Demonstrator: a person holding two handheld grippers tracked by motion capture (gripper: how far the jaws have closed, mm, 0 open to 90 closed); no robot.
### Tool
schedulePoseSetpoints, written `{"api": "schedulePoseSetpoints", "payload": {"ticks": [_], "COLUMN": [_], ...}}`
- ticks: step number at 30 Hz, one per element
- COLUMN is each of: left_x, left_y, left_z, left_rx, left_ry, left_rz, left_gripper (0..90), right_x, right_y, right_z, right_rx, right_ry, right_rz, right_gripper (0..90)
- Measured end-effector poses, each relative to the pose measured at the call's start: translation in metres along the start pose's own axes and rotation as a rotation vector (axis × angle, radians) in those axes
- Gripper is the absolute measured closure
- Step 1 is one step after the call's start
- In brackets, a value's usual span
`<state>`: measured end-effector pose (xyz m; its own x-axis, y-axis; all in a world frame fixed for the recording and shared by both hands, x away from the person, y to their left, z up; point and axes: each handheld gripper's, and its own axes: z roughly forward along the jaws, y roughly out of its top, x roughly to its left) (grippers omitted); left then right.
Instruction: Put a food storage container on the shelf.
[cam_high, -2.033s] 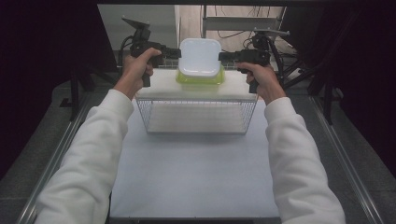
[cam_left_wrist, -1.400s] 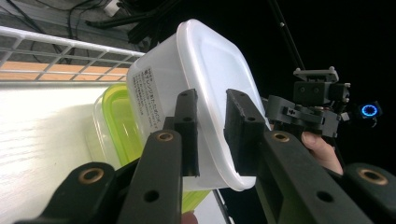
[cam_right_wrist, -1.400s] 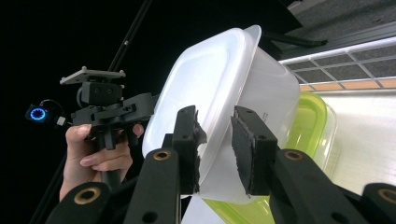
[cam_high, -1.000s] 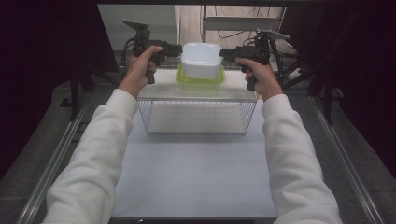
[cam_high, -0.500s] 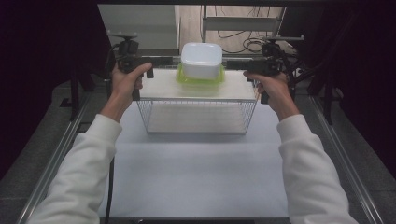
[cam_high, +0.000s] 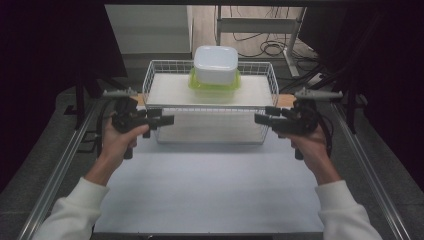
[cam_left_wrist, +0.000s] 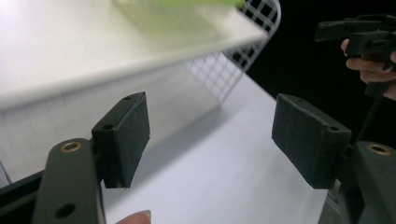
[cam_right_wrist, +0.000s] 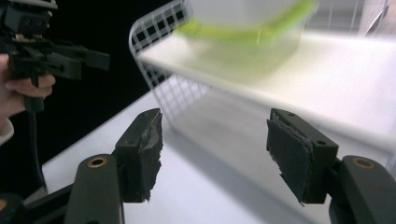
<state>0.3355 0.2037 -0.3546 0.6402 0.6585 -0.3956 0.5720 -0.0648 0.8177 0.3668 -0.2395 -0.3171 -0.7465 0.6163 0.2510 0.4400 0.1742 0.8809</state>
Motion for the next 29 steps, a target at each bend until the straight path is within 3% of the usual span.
{"api": "schedulePoseSetpoints", "payload": {"ticks": [5,9,16,20,23,29], "left_x": [-0.003,-0.003,0.001,0.006,0.006,0.003], "left_y": [-0.047,-0.072,-0.088,-0.095,-0.097,-0.099], "left_z": [0.006,0.014,0.022,0.024,0.025,0.025], "left_rx": [0.050,0.102,0.116,0.130,0.131,0.135], "left_ry": [0.023,0.054,0.040,0.064,0.061,0.079], "left_rz": [-0.002,0.004,-0.033,-0.043,-0.049,-0.038], "left_gripper": [27.0,26.6,26.4,26.4,26.4,26.3], "right_x": [0.001,0.001,-0.004,-0.007,-0.006,-0.006], "right_y": [-0.050,-0.081,-0.113,-0.128,-0.129,-0.124], "right_z": [-0.002,0.002,0.009,0.014,0.014,0.007], "right_rx": [0.027,0.068,0.107,0.142,0.145,0.088], "right_ry": [-0.001,-0.009,-0.017,-0.026,-0.029,-0.032], "right_rz": [0.008,0.014,0.039,0.046,0.042,0.042], "right_gripper": [33.4,32.2,30.9,30.5,30.0,27.0]}}
